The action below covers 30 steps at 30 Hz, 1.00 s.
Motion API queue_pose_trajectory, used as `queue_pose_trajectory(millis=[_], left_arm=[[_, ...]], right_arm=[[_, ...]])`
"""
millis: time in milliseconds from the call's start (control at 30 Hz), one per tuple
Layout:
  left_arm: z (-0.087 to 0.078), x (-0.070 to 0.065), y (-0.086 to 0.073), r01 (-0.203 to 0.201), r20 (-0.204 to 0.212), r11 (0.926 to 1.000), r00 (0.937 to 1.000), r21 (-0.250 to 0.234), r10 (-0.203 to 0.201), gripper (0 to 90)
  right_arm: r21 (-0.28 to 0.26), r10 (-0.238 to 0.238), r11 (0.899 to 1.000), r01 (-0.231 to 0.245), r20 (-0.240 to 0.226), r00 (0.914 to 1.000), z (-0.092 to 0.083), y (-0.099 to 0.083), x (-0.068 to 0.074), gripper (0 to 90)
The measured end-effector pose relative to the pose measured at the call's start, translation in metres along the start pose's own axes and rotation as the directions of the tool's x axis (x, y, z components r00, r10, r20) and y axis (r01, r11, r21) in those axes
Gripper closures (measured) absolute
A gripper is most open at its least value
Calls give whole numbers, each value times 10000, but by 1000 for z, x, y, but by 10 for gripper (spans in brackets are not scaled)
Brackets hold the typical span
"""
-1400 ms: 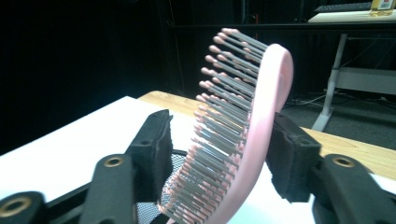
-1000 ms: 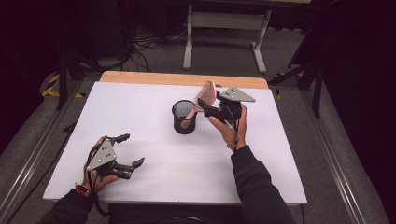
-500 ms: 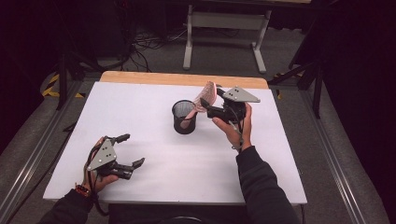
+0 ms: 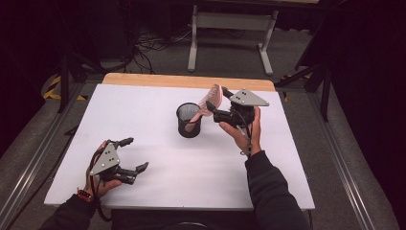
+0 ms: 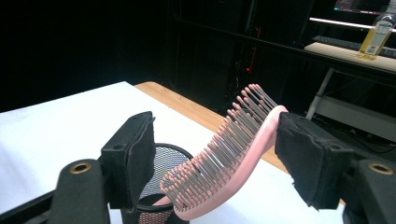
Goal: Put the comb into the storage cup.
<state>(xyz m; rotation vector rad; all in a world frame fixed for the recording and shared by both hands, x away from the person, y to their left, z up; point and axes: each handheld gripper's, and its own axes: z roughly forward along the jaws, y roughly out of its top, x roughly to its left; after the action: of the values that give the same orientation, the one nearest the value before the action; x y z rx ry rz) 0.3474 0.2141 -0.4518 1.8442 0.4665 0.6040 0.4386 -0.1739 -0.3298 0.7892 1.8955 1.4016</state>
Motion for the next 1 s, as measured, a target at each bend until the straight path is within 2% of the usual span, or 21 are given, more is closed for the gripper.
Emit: queue_pose_trajectory(millis=[300,767,1000], left_arm=[[0,0,0,-42,-21,10000,10000,10,42,59],[-1,0,0,-26,-31,10000,10000,9,26,58],[0,0,0,-13,-27,10000,10000,-6,13,57]], right_arm=[[-24,-424,9991,424,29,9991,-6,4,4,270],[-119,-680,9976,683,253,9974,-17,7,5,225],[-105,-899,9958,904,415,9951,-23,9,9,171]])
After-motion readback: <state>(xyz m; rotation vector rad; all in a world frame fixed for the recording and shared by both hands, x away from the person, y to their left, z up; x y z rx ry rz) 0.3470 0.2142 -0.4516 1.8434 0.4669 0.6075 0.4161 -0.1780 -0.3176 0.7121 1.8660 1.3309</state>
